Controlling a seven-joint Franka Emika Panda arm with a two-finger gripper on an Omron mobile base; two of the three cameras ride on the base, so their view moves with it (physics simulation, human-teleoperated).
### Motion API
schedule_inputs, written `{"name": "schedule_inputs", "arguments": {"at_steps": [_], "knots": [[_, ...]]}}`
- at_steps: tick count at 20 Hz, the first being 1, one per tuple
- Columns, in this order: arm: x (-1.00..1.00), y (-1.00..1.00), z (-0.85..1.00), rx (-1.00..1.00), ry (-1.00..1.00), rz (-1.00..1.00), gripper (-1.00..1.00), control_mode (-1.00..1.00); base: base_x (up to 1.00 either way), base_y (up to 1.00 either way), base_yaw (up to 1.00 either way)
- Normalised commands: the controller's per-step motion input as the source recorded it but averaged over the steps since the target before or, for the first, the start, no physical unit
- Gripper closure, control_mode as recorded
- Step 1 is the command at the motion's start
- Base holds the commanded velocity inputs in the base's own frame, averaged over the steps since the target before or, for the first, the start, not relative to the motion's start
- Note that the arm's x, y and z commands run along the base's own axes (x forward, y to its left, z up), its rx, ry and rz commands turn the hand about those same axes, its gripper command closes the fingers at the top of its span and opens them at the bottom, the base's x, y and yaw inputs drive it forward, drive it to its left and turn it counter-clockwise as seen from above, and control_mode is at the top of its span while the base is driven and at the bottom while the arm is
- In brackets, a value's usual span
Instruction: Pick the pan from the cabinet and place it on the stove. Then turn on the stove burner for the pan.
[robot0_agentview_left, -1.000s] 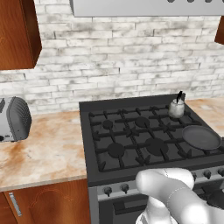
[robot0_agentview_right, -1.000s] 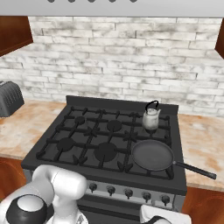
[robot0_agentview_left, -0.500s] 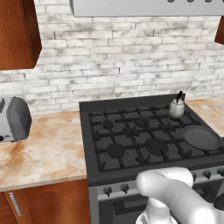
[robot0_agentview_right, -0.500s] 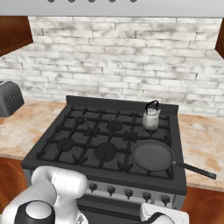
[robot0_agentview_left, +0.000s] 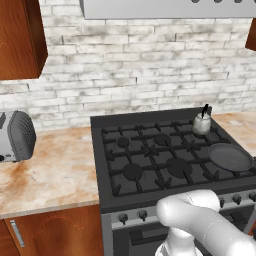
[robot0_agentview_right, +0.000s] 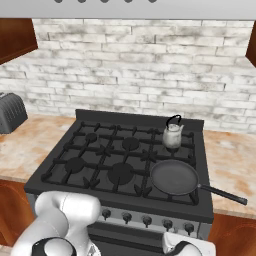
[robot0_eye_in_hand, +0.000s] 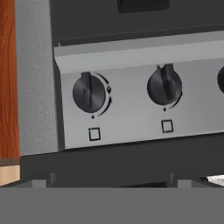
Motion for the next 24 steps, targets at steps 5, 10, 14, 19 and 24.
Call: {"name": "schedule_inputs", "arguments": {"at_steps": [5,10,14,19,24], "knots": [[0.16,-0.03,-0.22,0.0,0.0,0.0,-1.0,-1.0,0.0,0.0,0.0],[0.14,-0.06,-0.14,0.0,0.0,0.0,-1.0,-1.0,0.0,0.0,0.0],[0.17,-0.01,-0.13,0.0,0.0,0.0,-1.0,-1.0,0.0,0.0,0.0],[0.17,-0.03,-0.21,0.0,0.0,0.0,-1.0,-1.0,0.0,0.0,0.0],[0.13,-0.08,-0.23,0.0,0.0,0.0,-1.0,-1.0,0.0,0.0,0.0]]}}
